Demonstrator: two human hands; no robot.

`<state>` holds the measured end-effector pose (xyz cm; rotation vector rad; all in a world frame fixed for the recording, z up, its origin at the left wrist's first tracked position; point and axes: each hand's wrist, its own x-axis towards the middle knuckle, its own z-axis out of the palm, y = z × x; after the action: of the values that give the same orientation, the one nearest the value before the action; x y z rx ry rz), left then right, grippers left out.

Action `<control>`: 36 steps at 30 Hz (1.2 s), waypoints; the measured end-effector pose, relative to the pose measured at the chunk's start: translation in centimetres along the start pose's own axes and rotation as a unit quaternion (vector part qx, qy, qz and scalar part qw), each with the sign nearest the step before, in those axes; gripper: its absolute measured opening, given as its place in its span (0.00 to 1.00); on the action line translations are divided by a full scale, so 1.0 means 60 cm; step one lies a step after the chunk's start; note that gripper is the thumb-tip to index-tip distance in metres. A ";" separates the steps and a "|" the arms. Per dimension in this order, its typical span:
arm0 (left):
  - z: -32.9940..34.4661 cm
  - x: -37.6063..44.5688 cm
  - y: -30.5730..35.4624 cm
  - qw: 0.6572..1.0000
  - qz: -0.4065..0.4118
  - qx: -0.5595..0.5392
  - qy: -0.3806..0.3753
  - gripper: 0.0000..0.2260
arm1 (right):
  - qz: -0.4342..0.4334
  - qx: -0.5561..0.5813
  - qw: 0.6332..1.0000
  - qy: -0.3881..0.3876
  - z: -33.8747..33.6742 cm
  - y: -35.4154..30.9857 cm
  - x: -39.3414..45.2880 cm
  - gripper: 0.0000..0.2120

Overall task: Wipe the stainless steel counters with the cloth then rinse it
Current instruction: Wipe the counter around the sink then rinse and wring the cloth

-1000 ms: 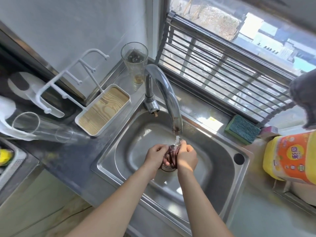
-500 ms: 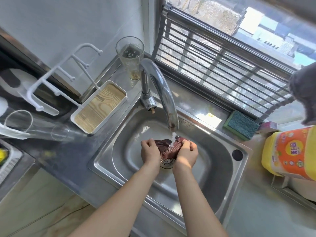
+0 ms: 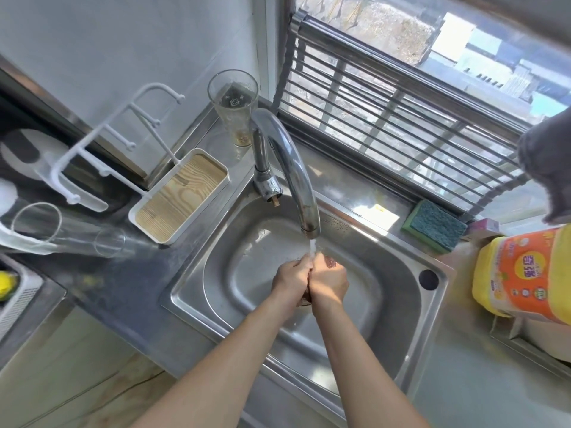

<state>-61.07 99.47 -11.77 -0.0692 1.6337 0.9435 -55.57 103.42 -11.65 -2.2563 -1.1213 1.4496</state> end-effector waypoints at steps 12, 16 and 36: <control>-0.018 0.001 0.026 0.997 -0.049 -0.055 0.035 0.20 | 0.047 0.193 0.965 -0.170 0.004 0.014 -0.007 0.07; 0.002 -0.015 0.021 0.998 -0.044 -0.015 0.038 0.25 | -0.072 0.018 0.996 -0.051 0.020 0.016 -0.021 0.17; -0.031 -0.003 0.030 0.998 0.008 -0.038 0.051 0.24 | 0.050 0.211 0.958 -0.186 -0.002 0.013 -0.001 0.05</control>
<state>-63.40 99.50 -10.72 -0.1587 1.6933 1.0289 -55.11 102.85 -11.97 -1.8119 -0.6947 1.9918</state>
